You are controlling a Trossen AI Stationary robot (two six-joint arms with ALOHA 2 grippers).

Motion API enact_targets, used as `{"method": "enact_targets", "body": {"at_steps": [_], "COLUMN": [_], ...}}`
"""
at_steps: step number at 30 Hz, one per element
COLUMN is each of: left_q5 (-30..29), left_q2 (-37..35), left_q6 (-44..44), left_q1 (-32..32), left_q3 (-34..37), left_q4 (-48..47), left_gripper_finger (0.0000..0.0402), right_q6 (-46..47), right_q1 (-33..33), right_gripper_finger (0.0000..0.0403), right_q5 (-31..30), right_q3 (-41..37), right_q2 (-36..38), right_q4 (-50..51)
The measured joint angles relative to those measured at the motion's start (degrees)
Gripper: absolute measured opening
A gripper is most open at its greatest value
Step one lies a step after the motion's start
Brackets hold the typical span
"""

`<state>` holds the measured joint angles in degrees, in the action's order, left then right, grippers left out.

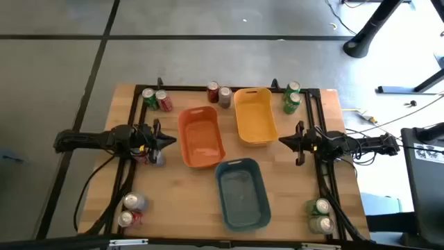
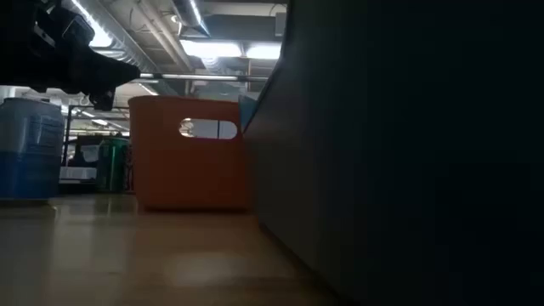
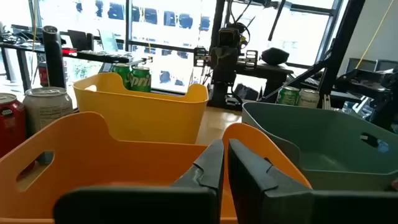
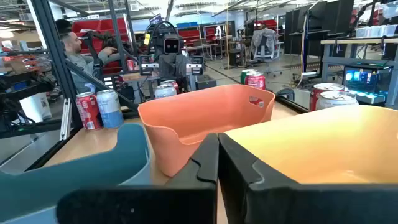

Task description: Sort soda cans

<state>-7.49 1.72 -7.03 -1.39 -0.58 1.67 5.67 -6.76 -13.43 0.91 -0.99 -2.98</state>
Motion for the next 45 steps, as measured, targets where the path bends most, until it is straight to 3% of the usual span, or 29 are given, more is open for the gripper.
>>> {"method": "enact_targets", "body": {"at_steps": [45], "left_q5": [-0.3], "left_q2": [0.0], "left_q6": [1.2], "left_q1": [0.0], "left_q3": [0.0], "left_q4": [0.3], "left_gripper_finger": [0.0015], "right_q6": [-1.0], "right_q1": [0.0], "right_gripper_finger": [0.0005], "right_q5": [-1.7], "right_q3": [0.0], "right_q2": [0.0], "right_q4": [-1.1]}}
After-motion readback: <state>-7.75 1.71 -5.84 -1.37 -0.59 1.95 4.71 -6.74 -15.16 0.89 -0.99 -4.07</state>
